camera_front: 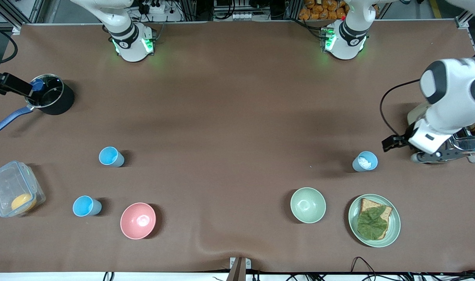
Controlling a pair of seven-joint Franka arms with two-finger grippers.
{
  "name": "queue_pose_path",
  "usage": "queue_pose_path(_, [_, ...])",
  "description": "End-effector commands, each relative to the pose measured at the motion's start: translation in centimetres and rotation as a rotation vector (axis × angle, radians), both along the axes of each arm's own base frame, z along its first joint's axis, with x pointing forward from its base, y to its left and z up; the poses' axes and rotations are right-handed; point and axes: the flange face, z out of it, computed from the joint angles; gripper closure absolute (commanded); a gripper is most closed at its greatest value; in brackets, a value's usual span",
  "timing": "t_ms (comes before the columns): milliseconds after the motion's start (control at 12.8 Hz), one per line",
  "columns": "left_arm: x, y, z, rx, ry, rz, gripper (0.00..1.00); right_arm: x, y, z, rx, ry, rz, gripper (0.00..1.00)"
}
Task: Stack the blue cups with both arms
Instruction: 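Reach the left gripper down and grasp the blue cup with tissue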
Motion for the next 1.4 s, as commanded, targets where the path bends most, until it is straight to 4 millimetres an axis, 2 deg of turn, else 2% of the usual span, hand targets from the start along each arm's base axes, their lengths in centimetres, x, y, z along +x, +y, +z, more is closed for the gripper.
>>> queue_pose_path(0, [0.4,1.9,-4.1,0.006,0.006,0.0,0.0,0.1,-0.1,0.3,-0.002,0.005,0.007,0.0])
queue_pose_path(156, [0.5,1.8,-6.7,-0.002,0.029,0.001,0.0,0.1,-0.1,0.2,-0.002,0.007,0.007,0.0])
queue_pose_path(312, [0.5,1.6,-8.2,-0.012,0.053,0.006,0.0,0.1,-0.1,0.2,-0.002,0.007,0.007,0.0])
queue_pose_path(702, [0.7,0.7,-10.2,-0.017,0.08,-0.004,0.24,0.1,-0.1,0.2,-0.002,0.007,0.007,0.0])
queue_pose_path(858, [0.8,0.4,-10.8,-0.02,0.086,-0.008,0.43,0.1,-0.1,0.2,-0.002,0.007,0.007,0.0])
queue_pose_path(1014, [0.9,0.3,-10.9,-0.02,0.086,-0.012,0.54,0.1,-0.1,0.2,-0.002,0.007,0.007,0.0])
queue_pose_path(1092, [0.9,0.2,-11.0,-0.02,0.088,-0.013,0.63,0.1,-0.1,0.2,-0.002,0.007,0.007,0.0])
queue_pose_path(1170, [1.0,-0.7,-11.2,-0.023,0.091,-0.022,0.79,0.1,-0.1,0.2,-0.002,0.008,0.007,0.0])
queue_pose_path(1248, [1.1,-2.5,-11.8,-0.029,0.098,-0.041,0.96,0.1,-0.1,0.2,-0.002,0.008,0.007,0.0])
queue_pose_path(1326, [1.0,-3.6,-11.8,-0.041,0.1,-0.041,1.0,0.1,-0.1,0.2,-0.002,0.008,0.007,0.0])
